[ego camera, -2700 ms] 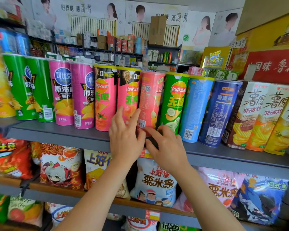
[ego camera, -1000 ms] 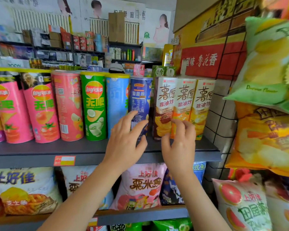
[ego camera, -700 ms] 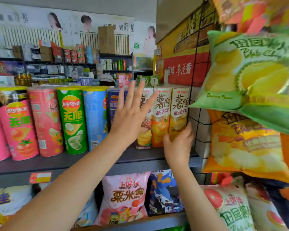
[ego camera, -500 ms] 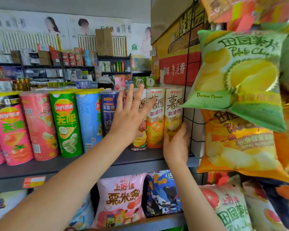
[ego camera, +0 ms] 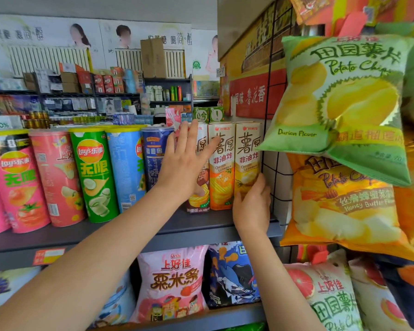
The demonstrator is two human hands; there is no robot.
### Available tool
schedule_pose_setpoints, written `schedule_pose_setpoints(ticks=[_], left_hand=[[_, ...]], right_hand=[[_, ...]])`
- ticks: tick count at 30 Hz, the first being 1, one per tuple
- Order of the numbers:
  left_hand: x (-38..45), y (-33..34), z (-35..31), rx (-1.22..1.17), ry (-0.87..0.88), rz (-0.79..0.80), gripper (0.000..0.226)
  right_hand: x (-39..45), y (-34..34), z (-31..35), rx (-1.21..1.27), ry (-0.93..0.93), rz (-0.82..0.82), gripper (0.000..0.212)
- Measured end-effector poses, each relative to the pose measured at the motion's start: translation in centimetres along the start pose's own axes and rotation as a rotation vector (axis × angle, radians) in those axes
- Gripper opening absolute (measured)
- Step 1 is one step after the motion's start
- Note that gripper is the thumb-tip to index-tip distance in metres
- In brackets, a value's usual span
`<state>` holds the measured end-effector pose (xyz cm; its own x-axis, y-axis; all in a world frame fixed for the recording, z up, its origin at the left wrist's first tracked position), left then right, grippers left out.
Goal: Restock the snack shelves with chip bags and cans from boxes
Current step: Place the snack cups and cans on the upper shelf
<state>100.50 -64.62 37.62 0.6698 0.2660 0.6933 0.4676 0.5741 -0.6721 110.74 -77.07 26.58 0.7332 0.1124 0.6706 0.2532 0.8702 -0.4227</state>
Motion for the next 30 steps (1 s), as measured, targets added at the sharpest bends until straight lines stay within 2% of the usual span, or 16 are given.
schedule_pose_setpoints(ticks=[15,30], left_hand=[[0.74,-0.15,-0.24,-0.010,0.000,0.006,0.143],[0.38,-0.39,-0.18,-0.147,0.048,0.007,0.140]], right_hand=[[-0.10,0.09,0.11,-0.011,-0.009,0.004,0.070],[-0.11,0.19,0.04,-0.009,-0.007,-0.006,0.068]])
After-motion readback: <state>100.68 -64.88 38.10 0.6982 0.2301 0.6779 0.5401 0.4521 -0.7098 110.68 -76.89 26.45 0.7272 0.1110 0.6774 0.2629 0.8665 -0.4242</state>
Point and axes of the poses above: each hand's wrist, its own x-axis towards the middle knuckle, its own y-axis out of the palm, z = x × y, the point moved 8 cm from there along x, towards the middle knuckle, and after that the axes turned 12 degrees about -y, right-handed, at the moved point
